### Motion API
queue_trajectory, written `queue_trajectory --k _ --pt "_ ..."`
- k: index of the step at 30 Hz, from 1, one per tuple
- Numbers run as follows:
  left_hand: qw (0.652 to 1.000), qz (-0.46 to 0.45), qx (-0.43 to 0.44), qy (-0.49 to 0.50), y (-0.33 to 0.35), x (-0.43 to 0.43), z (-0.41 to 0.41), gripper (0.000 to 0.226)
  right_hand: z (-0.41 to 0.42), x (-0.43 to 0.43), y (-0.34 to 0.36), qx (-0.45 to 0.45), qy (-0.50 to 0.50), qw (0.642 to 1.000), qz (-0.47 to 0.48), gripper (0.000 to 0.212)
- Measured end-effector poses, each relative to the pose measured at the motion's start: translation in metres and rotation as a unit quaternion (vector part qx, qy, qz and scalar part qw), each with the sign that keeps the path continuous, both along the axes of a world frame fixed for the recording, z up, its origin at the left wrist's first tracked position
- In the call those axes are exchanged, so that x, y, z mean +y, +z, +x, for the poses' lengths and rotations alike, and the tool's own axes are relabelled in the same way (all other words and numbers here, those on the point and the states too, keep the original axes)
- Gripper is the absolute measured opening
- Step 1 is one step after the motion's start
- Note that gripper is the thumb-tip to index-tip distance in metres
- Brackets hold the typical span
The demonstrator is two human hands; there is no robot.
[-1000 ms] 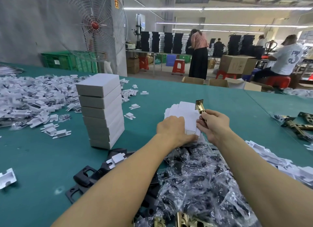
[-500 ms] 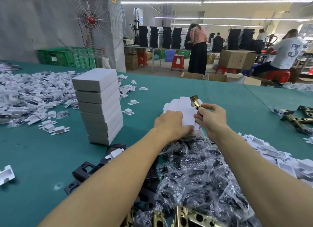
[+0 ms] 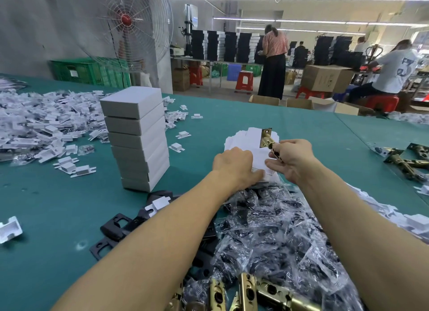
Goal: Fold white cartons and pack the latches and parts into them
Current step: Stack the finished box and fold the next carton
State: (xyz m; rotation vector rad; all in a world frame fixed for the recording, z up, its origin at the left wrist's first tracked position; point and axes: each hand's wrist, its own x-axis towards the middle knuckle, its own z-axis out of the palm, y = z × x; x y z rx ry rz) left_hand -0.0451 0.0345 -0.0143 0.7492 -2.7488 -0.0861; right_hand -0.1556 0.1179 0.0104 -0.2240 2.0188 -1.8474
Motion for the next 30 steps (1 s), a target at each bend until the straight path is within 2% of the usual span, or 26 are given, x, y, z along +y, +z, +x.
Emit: queue_trajectory --k 11,16,21,24,30 --pt "1.000 -0.028 -0.013 -0.004 -0.004 0.001 -0.001 0.039 0.001 0.005 -0.001 -0.015 -0.009 1.000 -0.016 0.020" --pt "1.000 -0.003 -0.014 -0.001 -0.002 -0.001 0.000 0.057 0.006 0.006 0.003 -0.059 -0.005 0.995 -0.081 0.006" --pt "0.999 0.037 0.012 0.005 0.004 -0.001 0.000 0.041 0.008 0.005 -0.001 -0.096 0.009 0.983 -0.157 0.023" --pt "0.997 0.067 0.044 0.005 0.008 -0.001 -0.001 0.033 0.011 -0.001 -0.006 -0.069 -0.004 0.988 -0.136 0.022" --pt "0.984 0.152 0.097 0.006 0.016 -0.009 0.003 0.042 0.026 -0.017 -0.005 0.032 -0.065 0.993 -0.091 0.012"
